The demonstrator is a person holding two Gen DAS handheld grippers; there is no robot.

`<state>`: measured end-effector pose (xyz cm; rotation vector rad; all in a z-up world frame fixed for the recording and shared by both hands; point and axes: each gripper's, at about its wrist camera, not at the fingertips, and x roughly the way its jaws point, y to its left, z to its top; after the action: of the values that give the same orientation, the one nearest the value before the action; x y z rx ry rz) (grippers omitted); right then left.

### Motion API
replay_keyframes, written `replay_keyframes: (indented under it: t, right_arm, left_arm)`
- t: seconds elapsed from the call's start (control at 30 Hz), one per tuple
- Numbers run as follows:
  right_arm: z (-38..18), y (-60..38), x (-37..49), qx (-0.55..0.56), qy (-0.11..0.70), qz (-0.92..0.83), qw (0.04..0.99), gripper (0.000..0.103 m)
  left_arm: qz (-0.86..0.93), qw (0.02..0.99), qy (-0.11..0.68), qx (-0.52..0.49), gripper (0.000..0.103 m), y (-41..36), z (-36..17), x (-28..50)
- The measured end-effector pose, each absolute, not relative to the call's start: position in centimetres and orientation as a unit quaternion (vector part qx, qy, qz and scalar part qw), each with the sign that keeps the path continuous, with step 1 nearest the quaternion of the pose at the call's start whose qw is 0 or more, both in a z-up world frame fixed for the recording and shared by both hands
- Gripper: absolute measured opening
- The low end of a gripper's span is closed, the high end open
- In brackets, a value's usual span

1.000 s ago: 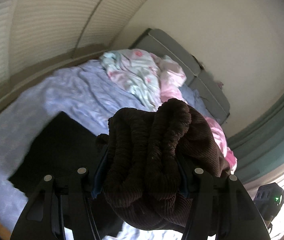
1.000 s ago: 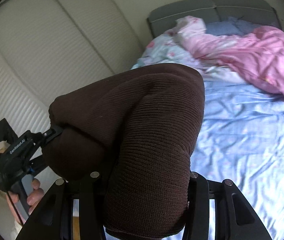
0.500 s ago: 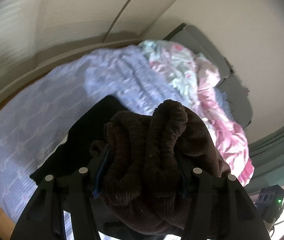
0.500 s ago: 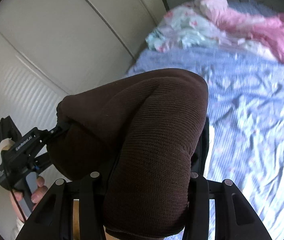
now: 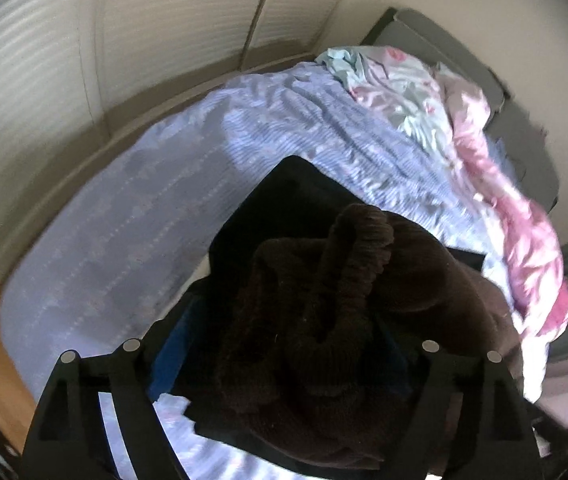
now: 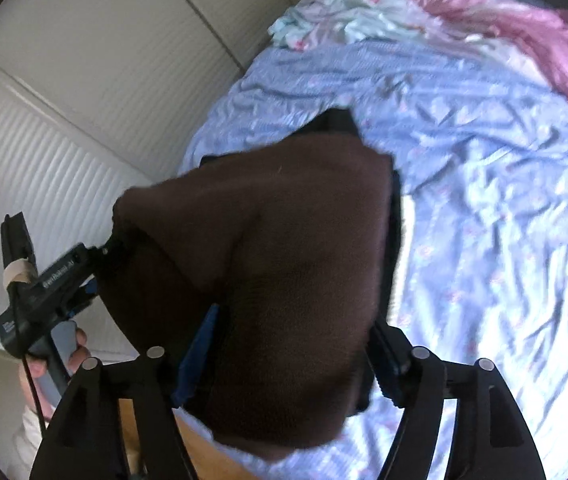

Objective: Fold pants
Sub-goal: 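Carry the bundle with both tools toward the dark garment at the bed edge, then lower the bundle onto the dark garment and open both tools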

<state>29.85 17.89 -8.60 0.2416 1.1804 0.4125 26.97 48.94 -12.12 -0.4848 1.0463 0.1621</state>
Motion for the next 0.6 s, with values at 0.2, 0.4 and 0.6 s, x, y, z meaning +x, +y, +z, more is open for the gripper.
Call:
replay_keyframes:
  t: [0.2, 0.4, 0.6]
  right_arm:
    - [-5.5, 16.6, 28.8, 0.082, 0.520, 0.180, 0.831, 0.077]
    - [-5.1, 17.3, 28.7, 0.060, 0.520, 0.188, 0.831, 0.077]
    - [-3.1, 16.6, 26.7, 0.064, 0.502, 0.201, 0.839, 0.077]
  left_arm:
    - [0.085, 0.845, 0.499, -0.173, 0.087, 47.7, -10.0, 26.2]
    - [0.080, 0.843, 0.506, -0.164, 0.097, 48.1, -7.2, 25.0]
    - [0.088, 0.868, 0.477, -0.106, 0.102, 45.7, -2.5, 20.9]
